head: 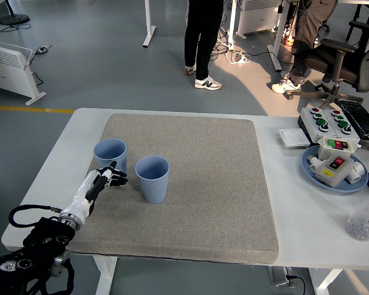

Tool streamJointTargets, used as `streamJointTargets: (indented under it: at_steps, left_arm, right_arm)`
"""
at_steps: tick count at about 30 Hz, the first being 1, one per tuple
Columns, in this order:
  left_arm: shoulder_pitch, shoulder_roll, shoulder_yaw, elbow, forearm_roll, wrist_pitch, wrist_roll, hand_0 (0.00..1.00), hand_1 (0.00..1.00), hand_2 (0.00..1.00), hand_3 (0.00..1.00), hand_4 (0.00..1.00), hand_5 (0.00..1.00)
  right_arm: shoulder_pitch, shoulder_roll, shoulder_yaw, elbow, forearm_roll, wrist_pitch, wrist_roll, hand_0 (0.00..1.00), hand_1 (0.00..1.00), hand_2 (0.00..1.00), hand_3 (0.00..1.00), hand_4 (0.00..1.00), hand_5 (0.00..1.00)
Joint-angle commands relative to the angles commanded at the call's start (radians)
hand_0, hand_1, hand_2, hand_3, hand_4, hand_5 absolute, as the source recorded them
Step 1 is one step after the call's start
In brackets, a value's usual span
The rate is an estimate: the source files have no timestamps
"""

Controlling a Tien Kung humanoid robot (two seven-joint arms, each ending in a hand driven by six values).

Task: Push cup pick cup insert cup

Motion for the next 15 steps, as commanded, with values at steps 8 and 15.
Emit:
streamJointTargets:
  at_steps: [8,15]
  left_arm:
    - [-0.049,-0.005,0.063,0.054,-0.056,-0.002,-0.011,0.688,0.572,0.500,0.461,0.585,0.998]
    - [-0.097,-0.013,0.107,0.094,-0.098,-0.006,-0.016,0.688,0.572,0.500,0.461,0.582,0.998]
  right_arm:
    - [-0.004,0.000,-0.007,0.000,-0.011,0.001,-0.001,0.528,0.546,0.505,0.572,0.148,0.998]
    - [0.002,0.000,-0.018,0.000,-0.009,0.001,-0.001,0.528,0.546,0.505,0.571,0.146,0.998]
